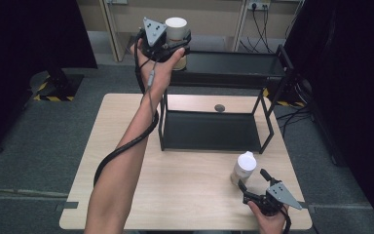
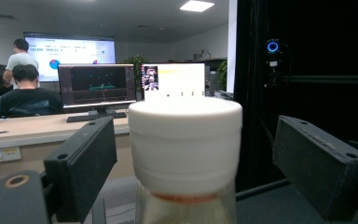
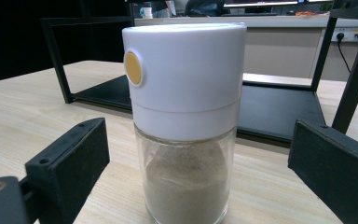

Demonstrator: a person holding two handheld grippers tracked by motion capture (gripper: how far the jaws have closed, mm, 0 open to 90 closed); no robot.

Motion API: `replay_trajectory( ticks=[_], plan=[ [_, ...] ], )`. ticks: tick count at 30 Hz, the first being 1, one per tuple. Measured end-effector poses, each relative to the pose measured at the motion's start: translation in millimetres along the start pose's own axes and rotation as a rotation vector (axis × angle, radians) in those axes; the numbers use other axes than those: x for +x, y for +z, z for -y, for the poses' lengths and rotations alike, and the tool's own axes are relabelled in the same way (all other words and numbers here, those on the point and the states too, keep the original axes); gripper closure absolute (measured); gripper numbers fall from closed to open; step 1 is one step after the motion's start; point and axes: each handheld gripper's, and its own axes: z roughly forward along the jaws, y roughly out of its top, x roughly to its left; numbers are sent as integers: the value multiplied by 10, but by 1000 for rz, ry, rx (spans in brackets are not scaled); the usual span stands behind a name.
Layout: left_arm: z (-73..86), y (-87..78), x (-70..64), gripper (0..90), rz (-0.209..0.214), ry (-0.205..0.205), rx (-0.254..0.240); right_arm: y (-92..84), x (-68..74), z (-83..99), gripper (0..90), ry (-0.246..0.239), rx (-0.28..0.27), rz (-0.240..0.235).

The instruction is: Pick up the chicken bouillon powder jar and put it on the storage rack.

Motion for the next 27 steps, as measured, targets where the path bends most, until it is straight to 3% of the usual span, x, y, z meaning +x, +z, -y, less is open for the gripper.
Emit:
replay_trajectory(
  ticks=[7, 17, 27],
  plan=[
    [161, -198, -2, 126, 29, 1, -31, 0, 1, -1, 54, -1, 1, -1],
    [441, -533, -94, 130, 61, 42, -51, 0, 0, -1, 54, -1, 1, -1],
    [822, -838, -111, 137, 123, 26, -47, 1, 3, -4, 54, -1, 2, 0]
  ],
)
